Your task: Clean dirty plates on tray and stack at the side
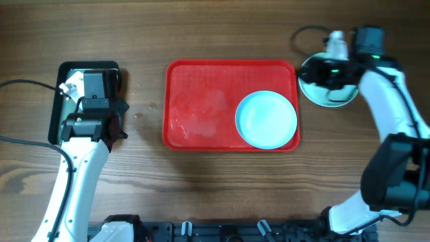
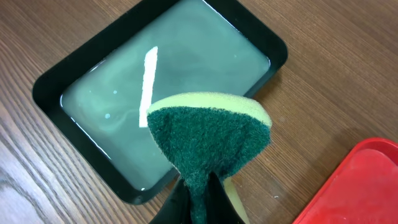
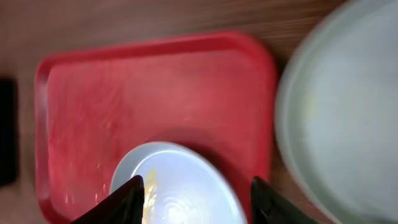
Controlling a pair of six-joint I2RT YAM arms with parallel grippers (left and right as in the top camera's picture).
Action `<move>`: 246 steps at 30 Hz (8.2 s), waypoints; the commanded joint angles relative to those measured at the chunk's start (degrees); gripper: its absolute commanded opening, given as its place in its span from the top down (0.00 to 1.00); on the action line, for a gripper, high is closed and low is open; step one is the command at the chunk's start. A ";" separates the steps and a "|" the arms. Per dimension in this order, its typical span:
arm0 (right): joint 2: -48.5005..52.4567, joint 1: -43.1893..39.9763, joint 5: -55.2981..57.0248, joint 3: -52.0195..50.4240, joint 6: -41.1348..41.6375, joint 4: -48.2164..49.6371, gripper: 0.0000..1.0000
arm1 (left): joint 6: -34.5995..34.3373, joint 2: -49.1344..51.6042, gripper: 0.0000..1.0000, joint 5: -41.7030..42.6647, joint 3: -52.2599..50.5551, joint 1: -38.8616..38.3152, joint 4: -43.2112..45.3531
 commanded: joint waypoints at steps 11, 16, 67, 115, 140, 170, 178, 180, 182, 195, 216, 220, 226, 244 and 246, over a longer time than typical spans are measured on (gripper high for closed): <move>6.38 13.42 27.67 -0.96 3.28 -3.45 0.50 | -0.55 -0.68 0.96 0.96 -0.20 0.33 0.17; 6.38 13.44 27.63 -5.81 3.23 -1.29 0.50 | -0.55 -0.68 0.96 0.96 -0.20 0.33 0.17; 8.07 26.51 9.57 -13.25 16.61 19.58 0.96 | 0.07 22.21 0.96 33.88 -0.20 -19.89 18.29; 8.52 26.36 13.73 -11.08 17.31 14.43 0.96 | 0.07 21.99 0.96 28.22 -0.20 -22.67 18.75; 8.41 26.36 13.73 -11.06 16.87 16.15 0.96 | -0.68 20.48 0.96 -14.16 -0.20 -24.37 10.91; -1.79 63.01 104.45 11.58 -70.73 43.08 0.96 | -3.54 6.25 0.96 7.85 -0.26 14.69 5.99; -1.79 66.93 108.06 11.52 -87.49 69.85 0.96 | -3.54 6.75 0.96 8.28 -0.26 14.69 6.12; -1.79 64.92 108.30 10.97 -71.36 66.42 0.96 | -3.54 6.75 0.96 8.28 -0.26 14.69 6.12; -1.77 62.01 106.57 8.44 -52.39 56.87 0.96 | -3.54 6.75 0.96 8.28 -0.26 14.69 6.16; -12.20 50.80 80.94 3.80 -2.47 18.47 0.96 | -3.30 6.75 0.96 8.28 -0.26 14.69 5.97; -11.96 -10.56 23.08 0.92 5.88 3.61 0.96 | -3.13 6.75 0.96 8.70 -0.26 14.69 5.64; -6.16 -16.55 18.47 -2.69 6.49 7.04 0.96 | -3.13 6.75 0.96 9.16 -0.26 14.67 5.75; -0.68 -17.18 19.91 -3.13 6.95 9.66 0.53 | -3.13 6.75 0.96 9.16 -0.26 14.67 5.73; -27.89 -5.57 -0.24 -2.21 7.80 -5.73 0.00 | 3.15 20.13 0.94 12.94 -0.26 15.54 24.09; -28.87 -2.62 -0.24 -2.21 7.78 -7.69 0.00 | 3.15 22.49 0.93 12.96 -0.26 16.85 26.82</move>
